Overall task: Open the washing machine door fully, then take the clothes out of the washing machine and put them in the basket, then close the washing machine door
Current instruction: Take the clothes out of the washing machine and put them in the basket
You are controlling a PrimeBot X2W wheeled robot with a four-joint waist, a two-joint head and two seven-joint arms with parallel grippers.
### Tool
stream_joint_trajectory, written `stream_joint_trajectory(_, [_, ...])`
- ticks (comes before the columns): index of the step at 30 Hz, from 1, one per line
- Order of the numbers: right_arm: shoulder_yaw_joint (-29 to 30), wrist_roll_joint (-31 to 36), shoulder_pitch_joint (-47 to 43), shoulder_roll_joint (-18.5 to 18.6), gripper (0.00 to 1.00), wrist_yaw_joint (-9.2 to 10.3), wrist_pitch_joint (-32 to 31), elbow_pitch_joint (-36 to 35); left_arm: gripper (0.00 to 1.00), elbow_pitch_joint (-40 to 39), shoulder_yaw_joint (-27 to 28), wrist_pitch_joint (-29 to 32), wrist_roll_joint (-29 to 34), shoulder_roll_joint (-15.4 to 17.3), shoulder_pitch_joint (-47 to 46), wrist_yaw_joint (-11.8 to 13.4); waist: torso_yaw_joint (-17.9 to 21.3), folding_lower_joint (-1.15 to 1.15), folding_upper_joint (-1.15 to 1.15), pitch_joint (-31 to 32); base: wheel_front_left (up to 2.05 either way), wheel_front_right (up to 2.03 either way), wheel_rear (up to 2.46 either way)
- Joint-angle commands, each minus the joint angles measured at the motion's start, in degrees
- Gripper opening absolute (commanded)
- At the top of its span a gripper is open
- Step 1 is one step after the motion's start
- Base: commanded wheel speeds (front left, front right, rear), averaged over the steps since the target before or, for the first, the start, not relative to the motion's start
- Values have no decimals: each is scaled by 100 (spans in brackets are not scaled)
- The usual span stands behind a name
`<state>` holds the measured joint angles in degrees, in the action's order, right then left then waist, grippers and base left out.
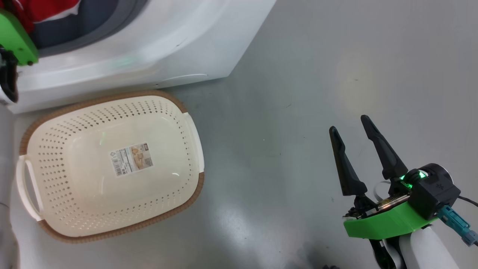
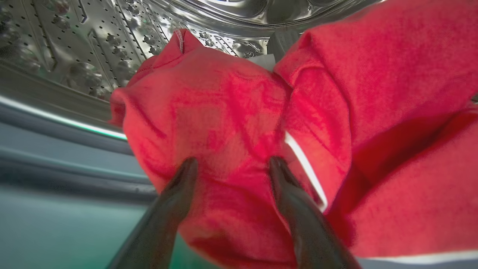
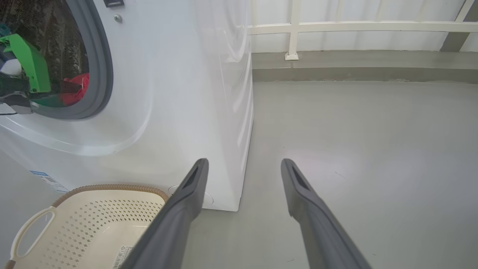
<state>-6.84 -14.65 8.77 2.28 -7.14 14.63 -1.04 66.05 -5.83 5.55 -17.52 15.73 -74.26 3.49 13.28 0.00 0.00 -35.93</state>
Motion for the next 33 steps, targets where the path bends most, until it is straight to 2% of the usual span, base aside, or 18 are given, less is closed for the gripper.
stream_joint_trajectory(1, [-159,-73,52,60,100,-35,37,-106,100,-28,6,62,68,306,-72,-25,24,0,0,-19,0,0,0])
stream_joint_trajectory(8, [-193,-143,94,60,100,-35,37,-91,100,197,-147,57,159,384,-133,11,99,0,0,-47,0,0,0])
stream_joint_trajectory(9, [-191,-147,95,60,100,-35,37,-90,86,223,-165,56,164,385,-139,8,100,0,0,-51,0,0,0])
stream_joint_trajectory(12, [-176,-146,94,60,100,-35,37,-90,11,273,-190,16,143,365,-154,-28,88,0,0,-57,0,0,0])
stream_joint_trajectory(13, [-171,-145,92,60,100,-35,37,-91,0,287,-199,2,136,354,-156,-46,81,0,0,-59,0,0,0])
stream_joint_trajectory(23, [-150,-114,136,60,100,-35,37,-70,0,339,-191,-303,-31,270,-174,-252,-21,0,0,-85,0,0,0])
stream_joint_trajectory(33, [-159,-93,170,60,100,-35,37,-29,0,271,-285,-689,-41,229,-312,-325,-83,0,0,-73,0,0,0])
